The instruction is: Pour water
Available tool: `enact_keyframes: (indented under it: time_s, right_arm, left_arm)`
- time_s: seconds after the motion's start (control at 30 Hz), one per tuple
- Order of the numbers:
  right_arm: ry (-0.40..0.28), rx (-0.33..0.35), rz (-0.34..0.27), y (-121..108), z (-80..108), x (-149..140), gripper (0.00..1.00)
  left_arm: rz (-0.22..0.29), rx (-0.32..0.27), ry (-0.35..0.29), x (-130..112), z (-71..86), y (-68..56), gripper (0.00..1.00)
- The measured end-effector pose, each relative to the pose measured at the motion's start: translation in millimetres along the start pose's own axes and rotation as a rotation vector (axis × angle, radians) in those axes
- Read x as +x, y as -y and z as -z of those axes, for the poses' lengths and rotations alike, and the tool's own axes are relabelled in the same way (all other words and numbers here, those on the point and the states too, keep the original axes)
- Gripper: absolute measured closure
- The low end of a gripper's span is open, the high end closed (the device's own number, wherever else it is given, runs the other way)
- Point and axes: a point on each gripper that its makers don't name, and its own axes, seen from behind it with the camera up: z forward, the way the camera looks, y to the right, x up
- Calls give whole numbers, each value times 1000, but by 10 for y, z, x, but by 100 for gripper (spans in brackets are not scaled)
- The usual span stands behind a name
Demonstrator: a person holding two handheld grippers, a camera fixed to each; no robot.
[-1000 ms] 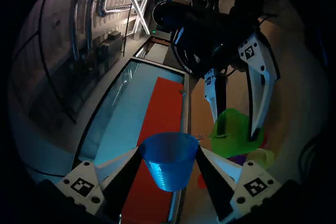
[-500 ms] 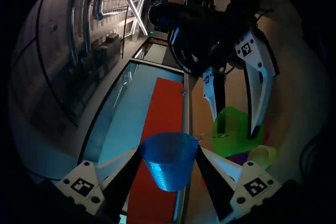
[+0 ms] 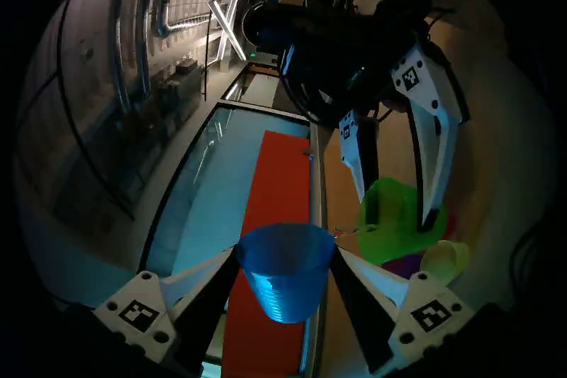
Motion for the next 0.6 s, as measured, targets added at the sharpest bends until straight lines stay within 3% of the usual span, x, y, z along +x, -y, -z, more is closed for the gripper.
enact_keyframes:
  time_s: [0.6]
  right_arm:
    - [-3,-1,3,7,-10,29,9]
  left_arm:
    - [-52,-1,-9,34,-17,35,12]
